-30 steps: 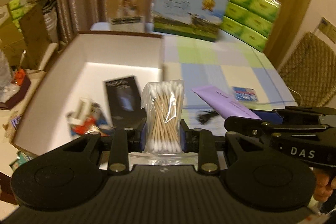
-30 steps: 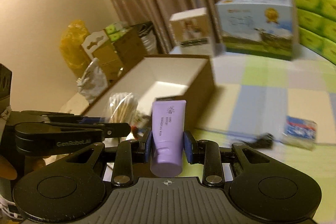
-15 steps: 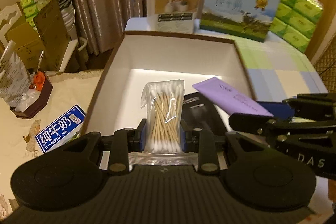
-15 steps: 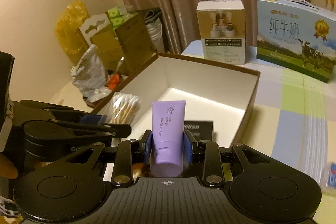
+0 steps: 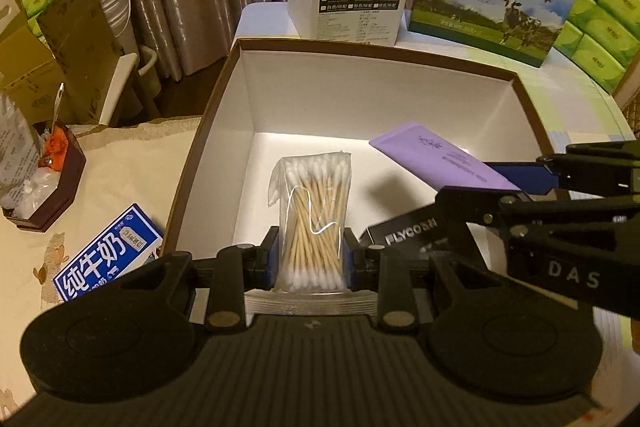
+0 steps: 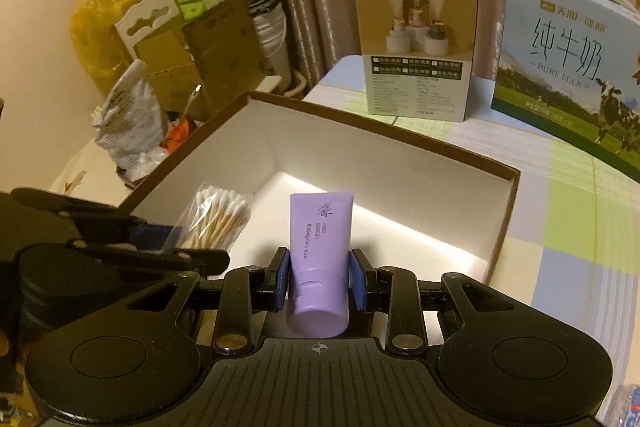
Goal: Organize objects
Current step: 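Open both grippers to release the swab bag and purple tube into the shoebox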
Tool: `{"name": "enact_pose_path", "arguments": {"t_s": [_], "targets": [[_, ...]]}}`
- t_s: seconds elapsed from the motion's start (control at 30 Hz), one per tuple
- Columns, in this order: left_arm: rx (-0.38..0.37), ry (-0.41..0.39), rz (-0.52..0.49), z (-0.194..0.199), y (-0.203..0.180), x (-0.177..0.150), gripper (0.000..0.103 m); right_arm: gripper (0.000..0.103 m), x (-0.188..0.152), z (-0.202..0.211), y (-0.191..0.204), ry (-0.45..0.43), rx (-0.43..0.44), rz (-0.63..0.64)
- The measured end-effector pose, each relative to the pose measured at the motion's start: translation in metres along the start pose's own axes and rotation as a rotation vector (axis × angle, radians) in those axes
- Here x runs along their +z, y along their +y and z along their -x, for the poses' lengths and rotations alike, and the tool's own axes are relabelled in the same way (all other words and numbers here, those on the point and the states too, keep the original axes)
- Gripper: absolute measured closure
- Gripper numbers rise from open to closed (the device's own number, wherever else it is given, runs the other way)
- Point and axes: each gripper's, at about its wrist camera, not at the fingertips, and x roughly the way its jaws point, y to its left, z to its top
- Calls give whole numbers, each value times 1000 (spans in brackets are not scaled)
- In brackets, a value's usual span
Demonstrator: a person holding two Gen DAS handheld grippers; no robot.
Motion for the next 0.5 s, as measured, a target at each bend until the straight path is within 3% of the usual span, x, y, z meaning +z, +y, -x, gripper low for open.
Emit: {"name": "enact_pose_path", "arguments": {"t_s": [0.17,0.5], "targets": [[-6,9,-3,-17,1,11,78,73,9,-10,-11,-28,8,-52],[-13,29,-11,-35,-1,17,78,73,4,-8,-18,2,-9,9]]}}
